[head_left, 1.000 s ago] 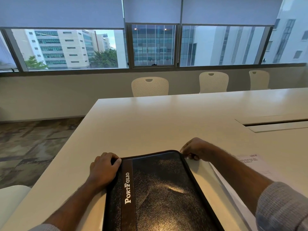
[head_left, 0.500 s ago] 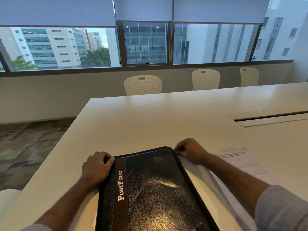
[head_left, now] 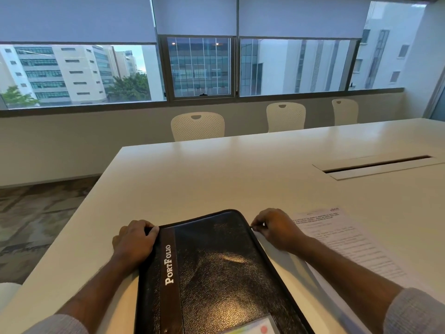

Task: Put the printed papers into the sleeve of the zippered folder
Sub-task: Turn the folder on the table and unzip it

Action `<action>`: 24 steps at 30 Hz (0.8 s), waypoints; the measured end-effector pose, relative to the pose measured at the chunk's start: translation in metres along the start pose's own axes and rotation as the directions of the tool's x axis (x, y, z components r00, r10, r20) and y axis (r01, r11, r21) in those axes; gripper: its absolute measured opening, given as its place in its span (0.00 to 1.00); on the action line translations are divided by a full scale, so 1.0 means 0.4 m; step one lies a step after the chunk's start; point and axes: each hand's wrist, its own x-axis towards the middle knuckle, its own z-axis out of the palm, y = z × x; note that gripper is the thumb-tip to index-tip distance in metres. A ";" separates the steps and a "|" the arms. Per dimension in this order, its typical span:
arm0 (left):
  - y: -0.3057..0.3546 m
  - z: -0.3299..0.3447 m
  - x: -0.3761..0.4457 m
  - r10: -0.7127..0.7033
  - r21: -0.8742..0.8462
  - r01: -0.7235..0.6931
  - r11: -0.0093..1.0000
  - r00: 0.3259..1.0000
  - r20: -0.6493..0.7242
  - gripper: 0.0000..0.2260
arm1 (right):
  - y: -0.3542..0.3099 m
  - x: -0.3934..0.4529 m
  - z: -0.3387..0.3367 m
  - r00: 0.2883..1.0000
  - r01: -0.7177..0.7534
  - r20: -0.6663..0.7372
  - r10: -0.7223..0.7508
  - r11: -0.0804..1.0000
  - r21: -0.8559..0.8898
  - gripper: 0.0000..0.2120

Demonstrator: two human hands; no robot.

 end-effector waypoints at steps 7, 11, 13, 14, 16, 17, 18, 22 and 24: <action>0.024 -0.020 -0.012 -0.023 0.018 0.023 1.000 1.000 0.000 0.08 | -0.015 -0.051 -0.006 1.000 -0.010 -0.007 0.010 0.999 -0.051 0.08; 0.102 -0.086 -0.095 0.119 0.122 -0.114 0.986 0.992 -0.030 0.18 | -0.029 -0.051 -0.004 0.999 -0.038 -0.015 0.037 0.996 -0.080 0.07; 0.153 -0.120 -0.182 0.266 0.105 -0.277 0.955 0.958 0.105 0.29 | -0.030 -0.049 0.002 0.999 -0.043 -0.005 0.042 0.995 -0.093 0.07; 0.176 -0.130 -0.232 0.310 0.088 -0.331 0.940 0.931 0.195 0.35 | -0.030 -0.047 0.005 0.999 -0.040 -0.002 0.040 0.994 -0.100 0.07; 0.205 -0.129 -0.324 0.339 0.104 -0.394 0.913 0.876 0.343 0.44 | -0.031 -0.044 0.008 0.999 -0.035 -0.002 0.035 0.994 -0.107 0.07; 0.211 -0.121 -0.356 0.321 0.137 -0.399 0.907 0.864 0.388 0.44 | -0.032 -0.044 0.007 0.999 -0.034 -0.004 0.033 0.994 -0.107 0.07; 0.211 -0.110 -0.378 0.298 0.164 -0.391 0.906 0.863 0.408 0.43 | -0.032 -0.045 0.007 0.999 -0.033 -0.004 0.033 0.994 -0.104 0.07; 0.208 -0.085 -0.390 0.250 0.234 -0.354 0.905 0.890 0.381 0.41 | -0.033 -0.066 -0.001 1.000 -0.029 0.008 0.030 0.994 -0.102 0.07; 0.208 -0.080 -0.387 0.242 0.252 -0.355 0.900 0.889 0.390 0.41 | -0.036 -0.083 -0.008 1.000 -0.026 0.010 0.027 0.994 -0.109 0.07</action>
